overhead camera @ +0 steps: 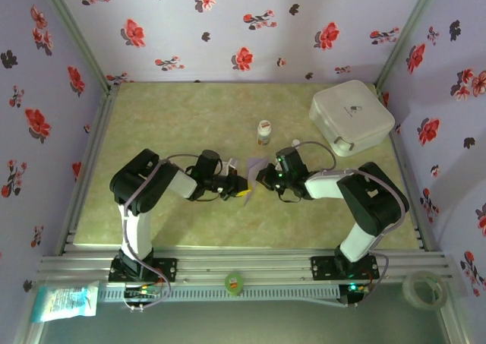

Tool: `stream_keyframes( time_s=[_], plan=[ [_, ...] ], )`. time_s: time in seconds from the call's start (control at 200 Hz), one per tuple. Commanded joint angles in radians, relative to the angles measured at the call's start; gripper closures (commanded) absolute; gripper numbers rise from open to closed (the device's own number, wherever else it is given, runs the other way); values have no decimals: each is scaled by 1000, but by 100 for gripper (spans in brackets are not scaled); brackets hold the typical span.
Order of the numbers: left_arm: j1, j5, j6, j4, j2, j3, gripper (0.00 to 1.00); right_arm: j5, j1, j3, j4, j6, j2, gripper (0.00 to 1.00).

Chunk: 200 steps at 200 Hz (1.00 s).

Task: Fold a paper plane with a square sheet of paper (pick it up from the middle)
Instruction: Fold the wing for the fifth time at the center of the table.

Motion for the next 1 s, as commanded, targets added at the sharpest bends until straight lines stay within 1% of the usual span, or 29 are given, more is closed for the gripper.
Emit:
stream_keyframes(
  time_s=[0.0,0.195,0.5,0.995],
  plan=[
    [-5,-30,-13,-35,56,0,100,-30,-7,1,49,-14,8,95],
    [-3,-31,-13,-40,59,0,100,-30,-10,24,47,-16,42,95],
    [2,-36,-13,-49,56,-7,100,-26,-26,40,43,-25,51,94],
    [9,-66,-3,-92,52,-17,100,-30,-29,80,-10,-57,89,94]
  ],
)
